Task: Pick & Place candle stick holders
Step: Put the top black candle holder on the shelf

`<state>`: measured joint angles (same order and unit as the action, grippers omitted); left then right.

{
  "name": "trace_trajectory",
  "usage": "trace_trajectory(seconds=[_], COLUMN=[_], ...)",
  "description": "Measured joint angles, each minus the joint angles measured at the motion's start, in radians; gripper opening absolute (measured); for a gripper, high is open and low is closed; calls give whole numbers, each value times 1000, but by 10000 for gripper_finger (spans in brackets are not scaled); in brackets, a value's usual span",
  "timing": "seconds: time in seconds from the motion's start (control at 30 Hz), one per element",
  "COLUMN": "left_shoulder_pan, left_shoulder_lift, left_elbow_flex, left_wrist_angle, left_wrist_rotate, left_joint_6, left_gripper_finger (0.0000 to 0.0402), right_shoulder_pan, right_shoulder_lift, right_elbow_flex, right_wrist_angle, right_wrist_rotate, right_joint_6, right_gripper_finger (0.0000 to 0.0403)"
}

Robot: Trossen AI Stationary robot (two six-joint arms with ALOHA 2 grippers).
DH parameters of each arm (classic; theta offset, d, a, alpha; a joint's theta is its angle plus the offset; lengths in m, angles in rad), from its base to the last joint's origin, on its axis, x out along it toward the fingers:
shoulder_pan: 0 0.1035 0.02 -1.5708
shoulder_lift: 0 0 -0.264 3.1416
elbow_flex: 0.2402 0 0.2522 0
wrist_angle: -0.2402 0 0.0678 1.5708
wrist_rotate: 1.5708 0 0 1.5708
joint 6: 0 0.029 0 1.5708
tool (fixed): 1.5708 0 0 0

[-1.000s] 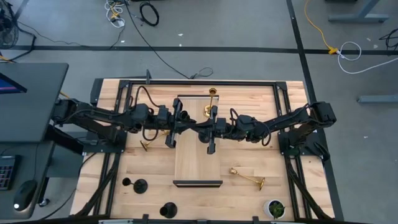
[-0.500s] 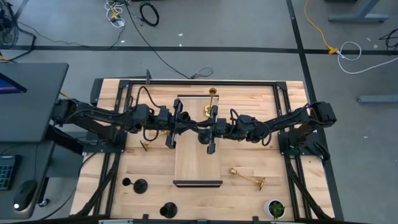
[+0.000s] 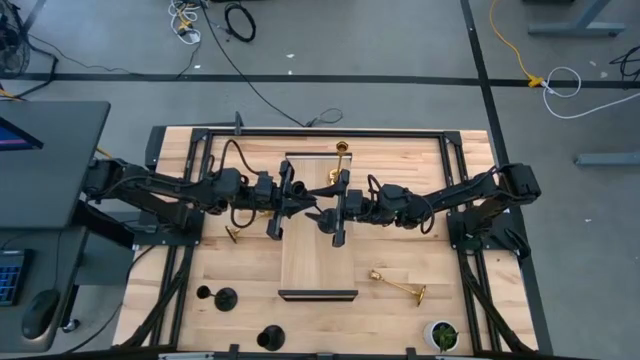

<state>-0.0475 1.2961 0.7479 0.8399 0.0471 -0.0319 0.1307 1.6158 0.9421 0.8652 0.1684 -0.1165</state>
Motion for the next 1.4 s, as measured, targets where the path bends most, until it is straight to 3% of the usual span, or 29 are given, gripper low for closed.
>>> trace_trajectory(seconds=[0.23,0.5,0.93,1.4], left_shoulder_pan=[2,30,158,331], left_shoulder_lift=[-2,-53,-69,-122], left_elbow_flex=[0,0,0,0], left_wrist_angle=[-15,-135,-367,-479], left_wrist_rotate=[-1,-36,-65,-46], left_joint_6=[9,19,1,-35], left_gripper_finger=[14,17,17,14], right_shoulder_pan=[7,43,105,129], right_shoulder_lift=[-17,-123,-271,-294], right_elbow_flex=[0,0,-36,-42], right_wrist_angle=[-48,-279,-516,-543], right_wrist_rotate=[0,71,347,348], right_joint_6=[-6,-80,-46,-42], right_gripper_finger=[285,286,286,286])
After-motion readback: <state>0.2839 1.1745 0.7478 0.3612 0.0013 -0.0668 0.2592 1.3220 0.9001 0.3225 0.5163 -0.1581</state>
